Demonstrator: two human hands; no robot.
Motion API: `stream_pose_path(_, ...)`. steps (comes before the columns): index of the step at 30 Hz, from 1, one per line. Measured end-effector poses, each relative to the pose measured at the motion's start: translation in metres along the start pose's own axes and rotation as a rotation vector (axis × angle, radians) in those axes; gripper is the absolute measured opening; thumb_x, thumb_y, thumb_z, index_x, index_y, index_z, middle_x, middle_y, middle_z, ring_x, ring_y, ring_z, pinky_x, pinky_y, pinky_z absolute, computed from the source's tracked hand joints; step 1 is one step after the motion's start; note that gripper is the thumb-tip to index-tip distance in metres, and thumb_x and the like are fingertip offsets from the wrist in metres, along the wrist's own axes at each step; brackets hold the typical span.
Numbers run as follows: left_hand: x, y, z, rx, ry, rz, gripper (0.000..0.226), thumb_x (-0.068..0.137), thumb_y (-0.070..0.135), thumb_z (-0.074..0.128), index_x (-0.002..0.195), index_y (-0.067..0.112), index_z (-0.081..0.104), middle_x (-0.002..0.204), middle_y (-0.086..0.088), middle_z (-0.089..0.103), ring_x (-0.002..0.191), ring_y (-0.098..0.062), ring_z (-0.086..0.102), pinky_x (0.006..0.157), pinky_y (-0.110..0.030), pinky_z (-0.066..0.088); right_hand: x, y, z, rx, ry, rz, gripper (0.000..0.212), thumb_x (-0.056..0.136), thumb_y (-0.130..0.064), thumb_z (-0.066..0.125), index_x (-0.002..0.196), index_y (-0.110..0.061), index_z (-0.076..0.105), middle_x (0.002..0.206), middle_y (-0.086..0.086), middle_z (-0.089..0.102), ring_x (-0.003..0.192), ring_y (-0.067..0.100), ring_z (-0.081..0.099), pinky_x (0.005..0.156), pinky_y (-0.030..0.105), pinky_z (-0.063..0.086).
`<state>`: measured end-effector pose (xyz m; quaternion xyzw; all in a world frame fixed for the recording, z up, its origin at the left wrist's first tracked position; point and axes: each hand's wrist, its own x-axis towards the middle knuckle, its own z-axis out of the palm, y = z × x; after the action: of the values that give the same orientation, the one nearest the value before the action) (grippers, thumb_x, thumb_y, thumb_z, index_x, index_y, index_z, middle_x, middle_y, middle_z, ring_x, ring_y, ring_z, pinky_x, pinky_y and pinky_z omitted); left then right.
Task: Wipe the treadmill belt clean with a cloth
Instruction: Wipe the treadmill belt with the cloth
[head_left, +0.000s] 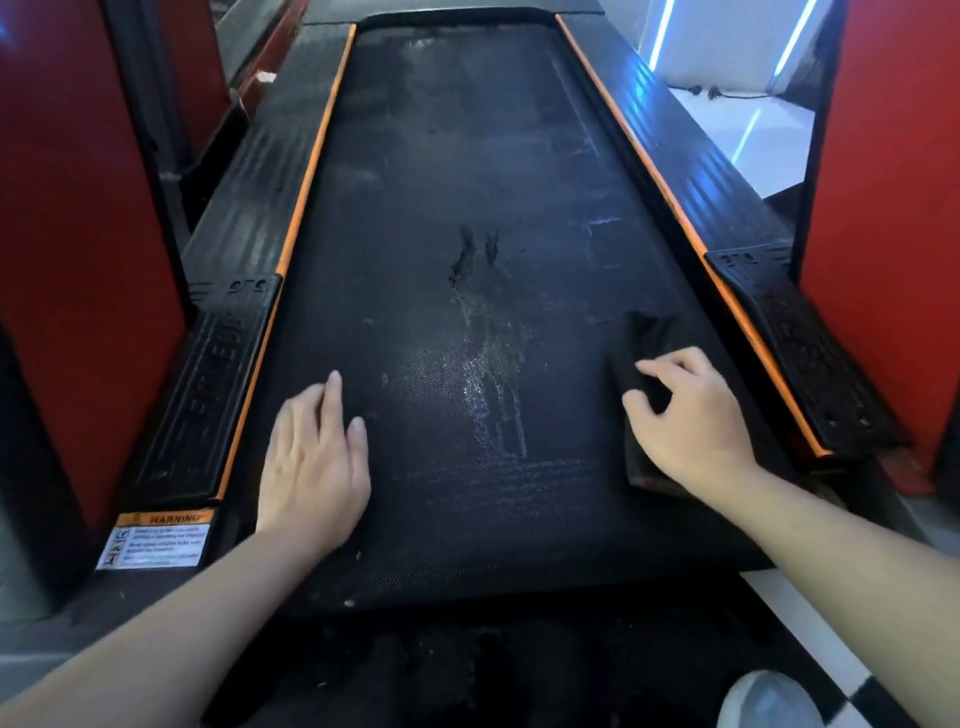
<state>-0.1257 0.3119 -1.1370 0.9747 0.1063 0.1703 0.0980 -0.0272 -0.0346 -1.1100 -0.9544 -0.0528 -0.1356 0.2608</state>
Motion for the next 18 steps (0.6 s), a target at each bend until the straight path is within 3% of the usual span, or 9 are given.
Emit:
stream_pose_path(3, 0.019, -0.004, 0.014, 0.024, -0.139, 0.036, 0.059, 0.104, 0.034, 0.025, 0.152, 0.0, 0.024, 0.156, -0.016, 0.028, 0.147, -0.029, 0.02, 0.122, -0.043, 0.019, 0.017, -0.004, 0.016, 0.03, -0.033, 0.024, 0.038, 0.093, -0.027, 0.06, 0.129, -0.015, 0.064, 0.118, -0.008, 0.052, 0.11, 0.019, 0.049, 0.088, 0.032, 0.044)
stream_pose_path(6, 0.015, -0.006, 0.025, 0.02, -0.235, -0.013, 0.06, 0.105, 0.035, 0.023, 0.155, 0.003, 0.017, 0.165, -0.011, 0.011, 0.152, -0.023, 0.004, 0.124, -0.038, 0.006, 0.017, -0.002, 0.03, -0.116, -0.123, 0.002, 0.043, 0.097, -0.036, 0.052, 0.137, -0.02, 0.057, 0.134, -0.007, 0.048, 0.113, 0.023, 0.043, 0.095, 0.035, 0.044)
stream_pose_path(10, 0.008, -0.006, 0.027, 0.022, -0.229, 0.001, 0.059, 0.105, 0.035, 0.019, 0.155, 0.004, 0.018, 0.164, -0.011, 0.011, 0.152, -0.023, 0.005, 0.123, -0.035, 0.003, 0.01, 0.002, 0.034, -0.223, -0.112, -0.01, 0.046, 0.098, -0.04, 0.047, 0.141, -0.023, 0.05, 0.141, -0.006, 0.043, 0.112, 0.026, 0.044, 0.094, 0.038, 0.047)
stream_pose_path(18, 0.0, -0.005, 0.028, 0.034, -0.214, 0.012, 0.068, 0.098, 0.039, 0.012, 0.153, 0.0, 0.022, 0.163, -0.014, 0.015, 0.152, -0.024, 0.007, 0.123, -0.038, 0.006, 0.003, 0.003, 0.032, -0.265, -0.109, -0.046, 0.047, 0.096, -0.039, 0.048, 0.14, -0.022, 0.052, 0.135, -0.003, 0.046, 0.103, 0.026, 0.045, 0.087, 0.039, 0.05)
